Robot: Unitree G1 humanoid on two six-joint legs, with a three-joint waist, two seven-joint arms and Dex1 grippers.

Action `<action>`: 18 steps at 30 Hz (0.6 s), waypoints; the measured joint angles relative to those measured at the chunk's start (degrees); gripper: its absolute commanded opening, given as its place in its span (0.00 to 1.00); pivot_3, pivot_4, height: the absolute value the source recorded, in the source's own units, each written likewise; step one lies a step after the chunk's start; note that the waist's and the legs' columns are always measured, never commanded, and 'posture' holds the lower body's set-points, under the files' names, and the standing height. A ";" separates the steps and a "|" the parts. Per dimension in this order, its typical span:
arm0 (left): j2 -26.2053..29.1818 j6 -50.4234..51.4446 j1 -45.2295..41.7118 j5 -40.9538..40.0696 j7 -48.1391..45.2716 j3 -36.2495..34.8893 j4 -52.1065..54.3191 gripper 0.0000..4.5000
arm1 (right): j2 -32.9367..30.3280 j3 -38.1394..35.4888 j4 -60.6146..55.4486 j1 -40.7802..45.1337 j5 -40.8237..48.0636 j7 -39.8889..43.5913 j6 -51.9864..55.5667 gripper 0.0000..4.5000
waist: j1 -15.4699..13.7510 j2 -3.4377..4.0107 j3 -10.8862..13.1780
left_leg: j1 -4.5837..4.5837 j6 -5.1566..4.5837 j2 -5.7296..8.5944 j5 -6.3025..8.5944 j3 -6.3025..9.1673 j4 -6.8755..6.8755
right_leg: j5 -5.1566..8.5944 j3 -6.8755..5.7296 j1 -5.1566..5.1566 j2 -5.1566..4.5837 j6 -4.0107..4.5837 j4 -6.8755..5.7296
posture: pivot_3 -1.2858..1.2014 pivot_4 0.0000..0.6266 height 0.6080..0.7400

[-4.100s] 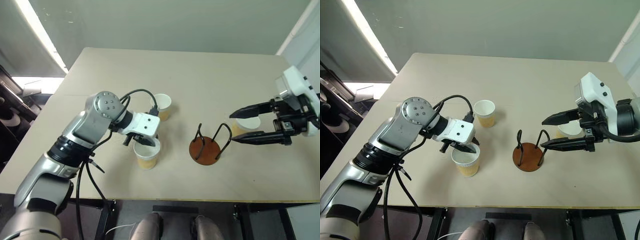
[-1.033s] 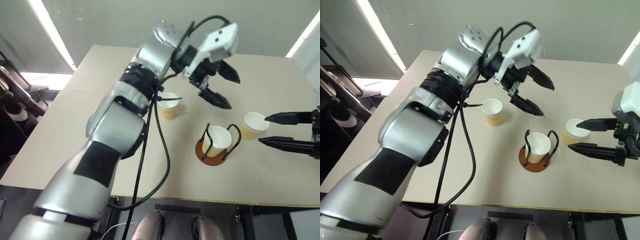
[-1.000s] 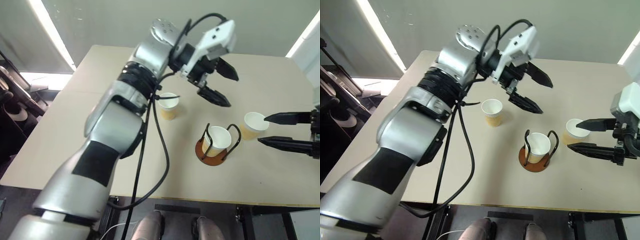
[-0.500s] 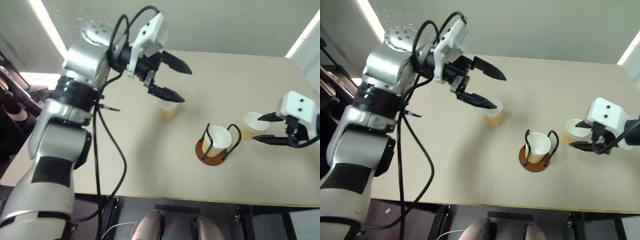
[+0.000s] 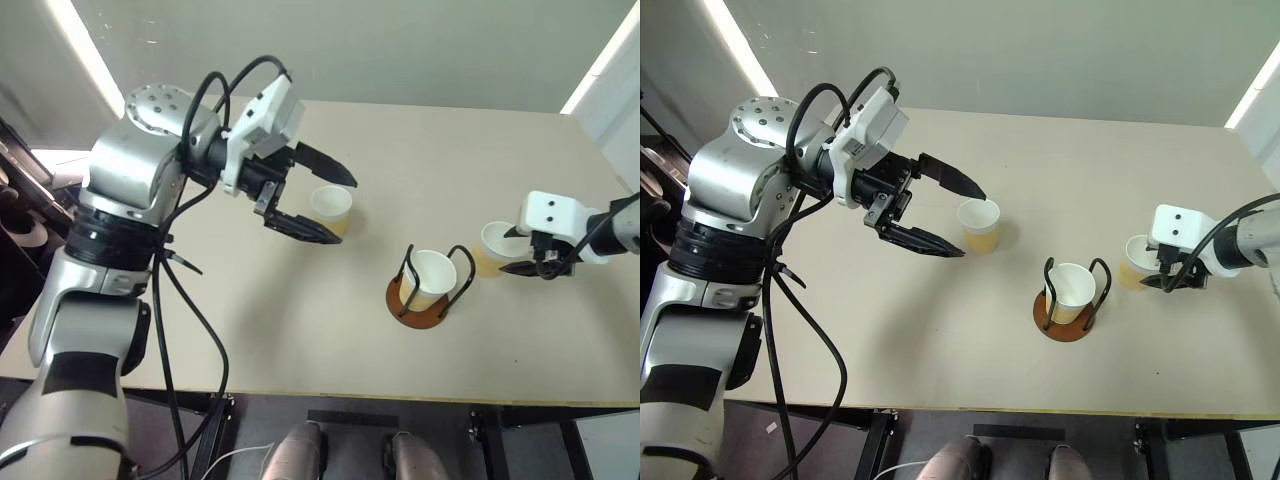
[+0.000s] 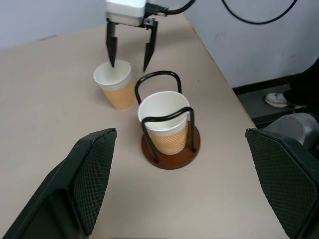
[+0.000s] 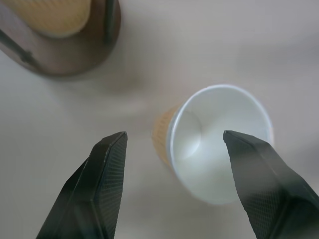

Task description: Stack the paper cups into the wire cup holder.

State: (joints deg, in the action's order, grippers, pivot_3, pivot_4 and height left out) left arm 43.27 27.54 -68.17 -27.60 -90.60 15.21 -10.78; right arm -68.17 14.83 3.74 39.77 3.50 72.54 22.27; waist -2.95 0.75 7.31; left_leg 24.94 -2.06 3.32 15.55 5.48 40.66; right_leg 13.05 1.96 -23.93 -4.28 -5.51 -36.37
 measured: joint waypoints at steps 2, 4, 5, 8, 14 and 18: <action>0.12 0.34 0.13 0.25 0.06 -0.63 0.78 0.99 | 0.90 1.09 1.99 1.00 -1.58 1.25 -1.04 0.71 | -0.01 0.00 0.00 | 0.02 0.00 0.00 0.00 0.00 -0.01 | 0.00 -0.01 0.00 0.00 0.00 0.02 | 0.52 0.24 1.00; 0.37 0.58 0.26 0.36 0.07 -0.87 1.19 1.00 | 2.05 1.92 3.87 2.04 -2.99 2.54 -1.90 0.67 | 0.01 0.00 0.00 | 0.01 0.00 0.00 0.00 0.01 -0.03 | -0.01 -0.01 0.00 0.00 0.01 0.03 | 0.52 0.24 1.00; 0.46 0.79 0.44 0.49 0.07 -0.90 1.56 1.00 | 2.80 2.38 4.86 2.55 -3.65 3.04 -2.32 0.62 | 0.06 0.00 0.00 | 0.01 0.00 0.00 0.00 0.01 -0.05 | -0.01 -0.01 0.00 0.00 0.02 0.03 | 0.52 0.24 1.00; 0.76 1.33 1.08 0.65 0.04 -0.90 2.02 1.00 | 4.86 3.65 7.87 4.08 -5.79 3.95 -3.58 0.41 | 0.16 0.01 0.00 | 0.00 0.00 0.00 0.00 0.01 -0.08 | -0.02 -0.01 0.00 0.00 0.04 0.03 | 0.52 0.24 1.00; 1.82 1.38 1.36 1.30 -0.08 -0.87 2.30 1.00 | 5.90 3.61 8.82 5.22 -6.32 6.15 -2.96 0.00 | 0.15 0.01 0.00 | 0.02 0.01 0.00 0.00 0.03 -0.17 | -0.03 -0.02 0.01 0.00 0.06 0.06 | 0.52 0.24 1.00; 3.56 1.01 2.00 1.27 -0.11 -0.63 2.43 1.00 | 5.70 2.20 6.18 5.21 -4.47 8.14 0.35 0.00 | 0.18 0.02 0.00 | 0.02 0.03 0.00 -0.01 0.03 -0.26 | -0.04 -0.03 0.01 -0.01 0.07 0.17 | 0.52 0.24 1.00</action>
State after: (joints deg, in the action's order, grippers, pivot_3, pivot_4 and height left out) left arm 46.83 28.55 -66.16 -26.33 -90.70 14.58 -8.35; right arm -62.47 17.03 9.92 44.98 -0.97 80.68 22.62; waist -2.77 0.77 7.32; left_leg 24.95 -2.03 3.32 15.54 5.51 40.40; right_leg 13.02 1.93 -23.92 -4.29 -5.43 -36.19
